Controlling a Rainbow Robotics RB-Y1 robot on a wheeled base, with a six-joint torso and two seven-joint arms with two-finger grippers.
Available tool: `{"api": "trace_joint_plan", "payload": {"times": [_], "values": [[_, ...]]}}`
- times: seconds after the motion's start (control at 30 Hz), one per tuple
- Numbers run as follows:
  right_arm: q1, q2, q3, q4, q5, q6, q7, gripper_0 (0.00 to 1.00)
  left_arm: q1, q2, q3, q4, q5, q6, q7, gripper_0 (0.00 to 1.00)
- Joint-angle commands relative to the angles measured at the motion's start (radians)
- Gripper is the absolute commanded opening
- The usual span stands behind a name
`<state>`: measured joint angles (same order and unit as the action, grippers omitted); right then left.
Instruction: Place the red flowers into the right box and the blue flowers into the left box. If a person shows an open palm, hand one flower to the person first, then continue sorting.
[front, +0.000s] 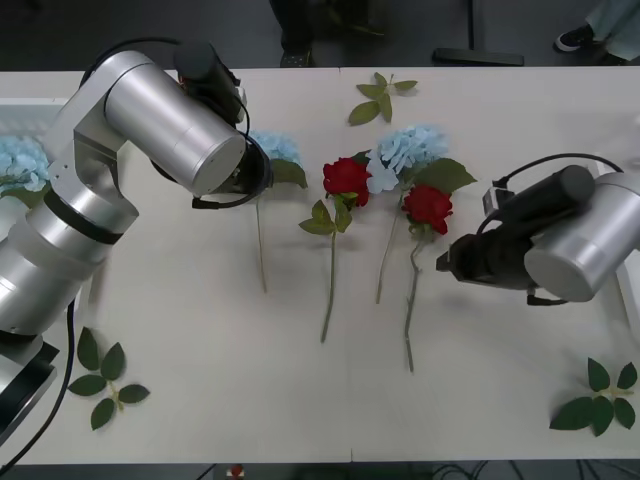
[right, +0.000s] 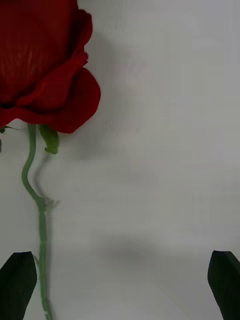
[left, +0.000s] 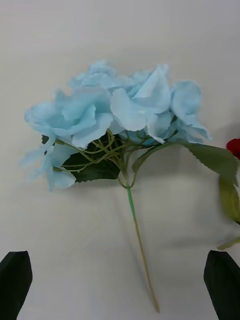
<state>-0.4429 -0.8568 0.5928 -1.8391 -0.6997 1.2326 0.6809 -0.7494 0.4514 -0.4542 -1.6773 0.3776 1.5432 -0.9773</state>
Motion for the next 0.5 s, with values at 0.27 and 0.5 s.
{"api": "trace_joint_plan", "payload": {"times": [0.27, 0.5], "values": [[-0.037, 0.159, 0.025, 0.05, 0.189, 0.065, -0.104, 1.0, -0.096, -0.072, -0.061, 0.182, -0.114, -0.069, 0.138, 1.0], [-0.08, 0.229, 0.088, 0.126, 0.287, 0.107, -0.115, 1.0, -0.12, -0.122, -0.092, 0.318, -0.117, -0.123, 0.17, 1.0]]}}
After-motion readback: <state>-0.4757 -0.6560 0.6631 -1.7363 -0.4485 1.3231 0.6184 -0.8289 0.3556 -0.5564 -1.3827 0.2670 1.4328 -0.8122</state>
